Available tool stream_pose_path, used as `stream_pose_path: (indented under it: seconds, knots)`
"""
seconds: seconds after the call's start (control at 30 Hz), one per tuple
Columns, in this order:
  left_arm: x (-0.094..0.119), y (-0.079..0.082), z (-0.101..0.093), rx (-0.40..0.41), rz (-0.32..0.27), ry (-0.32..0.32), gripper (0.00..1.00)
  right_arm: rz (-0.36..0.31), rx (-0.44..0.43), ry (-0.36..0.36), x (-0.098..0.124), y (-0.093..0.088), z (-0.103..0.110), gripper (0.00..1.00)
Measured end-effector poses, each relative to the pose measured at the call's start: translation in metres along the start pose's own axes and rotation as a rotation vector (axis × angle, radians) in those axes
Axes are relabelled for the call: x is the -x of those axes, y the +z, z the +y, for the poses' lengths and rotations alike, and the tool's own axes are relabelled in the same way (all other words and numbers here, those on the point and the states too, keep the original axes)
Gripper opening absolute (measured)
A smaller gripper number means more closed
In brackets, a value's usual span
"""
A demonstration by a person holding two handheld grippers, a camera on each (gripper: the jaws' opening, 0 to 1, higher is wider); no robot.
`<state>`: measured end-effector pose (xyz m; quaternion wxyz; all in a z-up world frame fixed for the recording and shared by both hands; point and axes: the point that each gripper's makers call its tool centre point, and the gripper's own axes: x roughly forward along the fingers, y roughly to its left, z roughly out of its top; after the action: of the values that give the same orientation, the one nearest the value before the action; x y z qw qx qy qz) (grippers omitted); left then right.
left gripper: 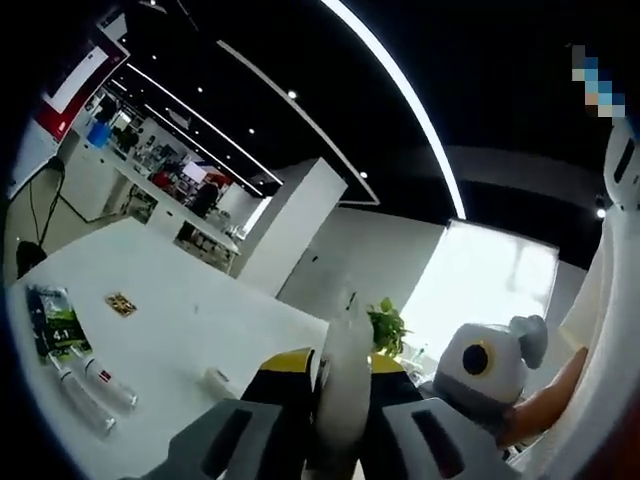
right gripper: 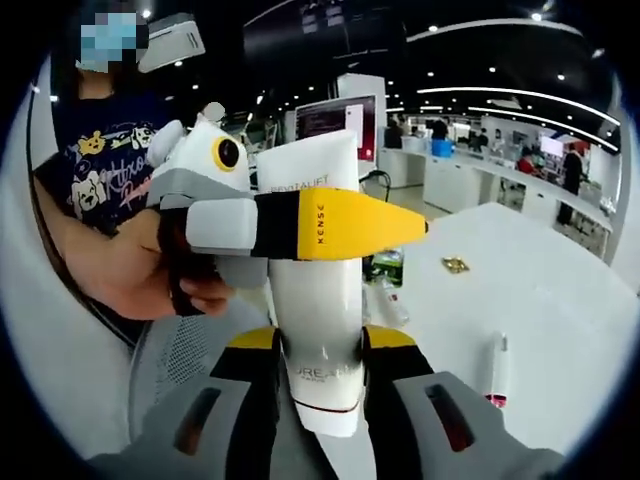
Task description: Arrange the skincare products in the storage area until every visible bottle or jar stands upright without overlapping.
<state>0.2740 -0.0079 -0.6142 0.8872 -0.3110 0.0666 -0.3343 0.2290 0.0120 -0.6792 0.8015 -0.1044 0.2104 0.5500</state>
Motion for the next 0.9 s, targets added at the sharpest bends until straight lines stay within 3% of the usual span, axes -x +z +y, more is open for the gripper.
stream_pose_path:
  seconds: [0.2, 0.33, 0.53, 0.63, 0.73, 0.9]
  knots:
    - [-0.002, 0.001, -0.005, -0.010, 0.013, -0.029, 0.13, 0.013, -0.002, 0.012, 0.003, -0.009, 0.000, 0.31]
    - [-0.005, 0.007, -0.014, -0.016, -0.002, -0.083, 0.13, 0.037, -0.016, 0.003, 0.005, -0.015, -0.005, 0.31]
    - [-0.010, 0.010, -0.028, -0.017, 0.000, -0.161, 0.14, 0.018, 0.017, -0.038, 0.017, -0.010, -0.007, 0.28]
    - [-0.013, 0.012, -0.032, -0.058, -0.008, -0.172, 0.15, 0.015, 0.023, -0.046, 0.019, -0.006, -0.011, 0.27]
    - [-0.017, 0.013, -0.033, -0.181, -0.008, -0.168, 0.17, -0.014, -0.011, -0.048, 0.021, -0.002, -0.012, 0.26]
    - [-0.019, 0.013, -0.033, -0.149, -0.005, -0.179, 0.18, -0.041, -0.023, -0.070, 0.022, 0.000, -0.014, 0.26]
